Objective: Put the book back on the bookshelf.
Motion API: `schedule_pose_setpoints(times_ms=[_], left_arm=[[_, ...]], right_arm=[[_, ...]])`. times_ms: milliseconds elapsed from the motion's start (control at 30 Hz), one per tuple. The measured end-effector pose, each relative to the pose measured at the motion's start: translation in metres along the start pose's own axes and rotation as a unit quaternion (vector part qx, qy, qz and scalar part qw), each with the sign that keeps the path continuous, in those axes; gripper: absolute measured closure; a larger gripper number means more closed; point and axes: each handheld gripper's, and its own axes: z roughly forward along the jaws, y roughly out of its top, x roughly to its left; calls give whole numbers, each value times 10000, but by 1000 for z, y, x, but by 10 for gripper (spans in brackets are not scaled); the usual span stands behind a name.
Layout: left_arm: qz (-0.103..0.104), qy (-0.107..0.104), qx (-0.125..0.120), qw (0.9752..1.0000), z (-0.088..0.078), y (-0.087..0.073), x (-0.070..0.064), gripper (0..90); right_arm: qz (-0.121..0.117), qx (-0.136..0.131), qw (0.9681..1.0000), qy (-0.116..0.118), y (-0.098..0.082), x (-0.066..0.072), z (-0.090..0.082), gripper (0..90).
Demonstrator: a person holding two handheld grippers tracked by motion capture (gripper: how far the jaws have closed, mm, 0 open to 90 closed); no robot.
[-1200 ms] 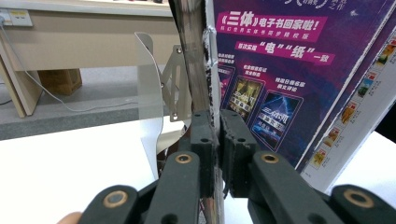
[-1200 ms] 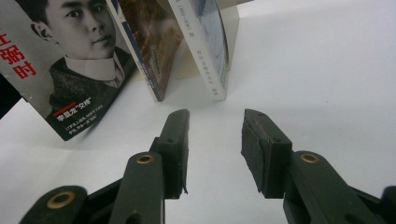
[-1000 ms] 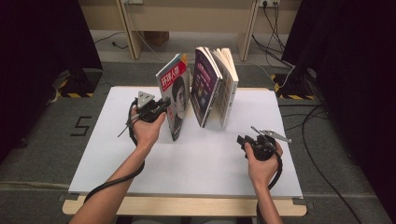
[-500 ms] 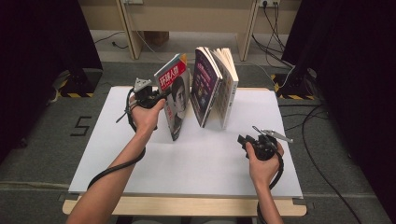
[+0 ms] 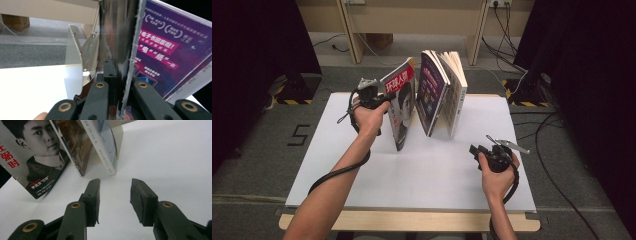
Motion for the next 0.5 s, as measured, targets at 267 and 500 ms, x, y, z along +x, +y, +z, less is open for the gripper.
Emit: schedule_pose_setpoints(times_ms=[267,500], left_arm=[[369,62,-804,9961,-1,12,-12,864],[601,228,-1150,9913,5,-4,-8,860]], right_arm=[[54,-19,10000,3,1,-2,-2,599],[38,-10,10000,-8,0,-3,-1,599]])
